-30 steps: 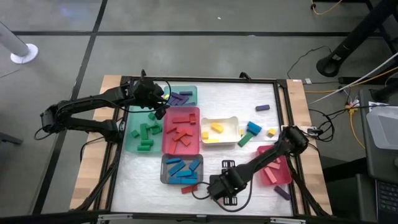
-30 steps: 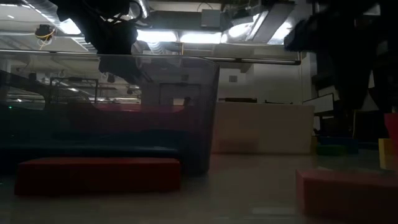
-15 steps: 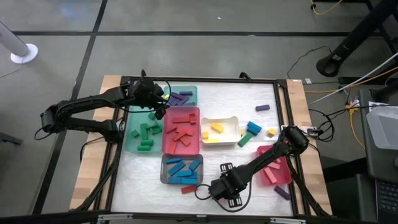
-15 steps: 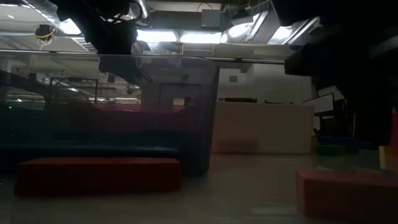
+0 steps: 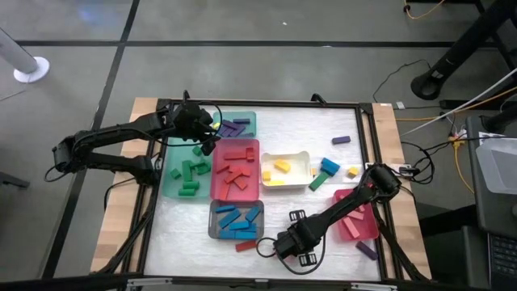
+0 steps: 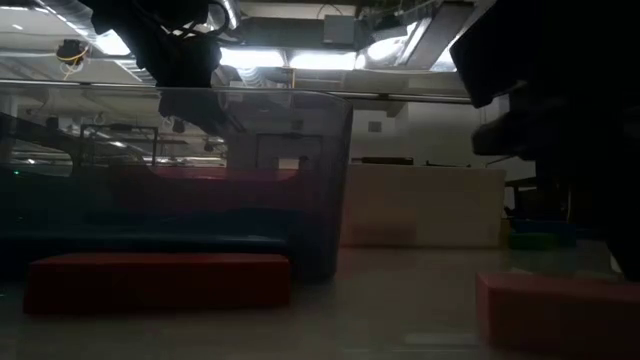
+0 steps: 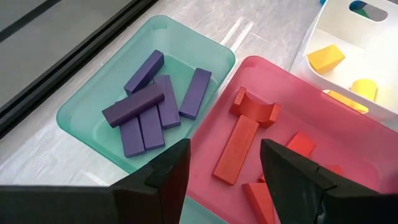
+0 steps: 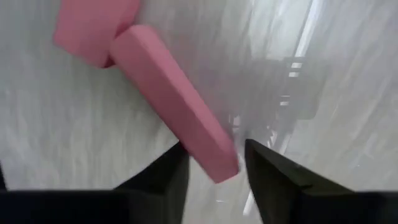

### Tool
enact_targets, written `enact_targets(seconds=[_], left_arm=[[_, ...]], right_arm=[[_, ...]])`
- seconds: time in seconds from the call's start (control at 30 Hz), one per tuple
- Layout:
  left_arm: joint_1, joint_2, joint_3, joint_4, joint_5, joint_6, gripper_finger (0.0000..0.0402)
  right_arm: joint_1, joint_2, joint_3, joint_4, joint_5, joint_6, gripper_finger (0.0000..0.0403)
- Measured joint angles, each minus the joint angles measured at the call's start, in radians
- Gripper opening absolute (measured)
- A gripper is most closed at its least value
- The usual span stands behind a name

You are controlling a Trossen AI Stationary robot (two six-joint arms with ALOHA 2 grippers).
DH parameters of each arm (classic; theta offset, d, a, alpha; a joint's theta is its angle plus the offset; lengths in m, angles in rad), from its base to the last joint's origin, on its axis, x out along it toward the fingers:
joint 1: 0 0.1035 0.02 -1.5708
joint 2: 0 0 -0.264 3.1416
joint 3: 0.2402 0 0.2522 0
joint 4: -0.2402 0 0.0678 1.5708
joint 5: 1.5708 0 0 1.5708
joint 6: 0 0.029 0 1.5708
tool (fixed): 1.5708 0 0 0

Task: Sort blocks
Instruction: Put the pink block into the bottom pink bin

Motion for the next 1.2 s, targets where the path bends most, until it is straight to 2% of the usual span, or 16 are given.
enact_targets(seconds=[0.17,0.23,0.47,0.63,0.77,0.87,0.93,1.07,1.2], left_arm=[[0.000,0.000,0.000,0.000,0.000,0.000,0.0182],[0.000,0.000,0.000,0.000,0.000,0.000,0.0182],[0.000,0.000,0.000,0.000,0.000,0.000,0.0182],[0.000,0.000,0.000,0.000,0.000,0.000,0.0182],[0.000,0.000,0.000,0.000,0.000,0.000,0.0182],[0.000,0.000,0.000,0.001,0.000,0.000,0.0182],[0.000,0.000,0.000,0.002,0.000,0.000,0.0182],[0.000,0.000,0.000,0.002,0.000,0.000,0.0182],[0.000,0.000,0.000,0.001,0.000,0.000,0.0182]], right_arm=[[0.000,0.000,0.000,0.005,0.014,0.039,0.0071],[0.000,0.000,0.000,0.005,0.005,0.087,0.0049],[0.000,0.000,0.052,-0.074,-0.102,0.203,0.0050],[0.000,0.000,0.170,-0.335,-0.126,0.261,0.0066],[0.000,0.000,0.298,-0.584,-0.112,0.258,0.0057],[0.002,-0.029,0.330,-0.551,-0.115,0.273,0.0052],[0.008,-0.047,0.348,-0.580,-0.108,0.339,0.0054],[0.008,-0.083,0.341,-0.578,-0.118,0.451,0.0065],[0.008,-0.146,0.333,-0.581,-0.131,0.500,0.0060]])
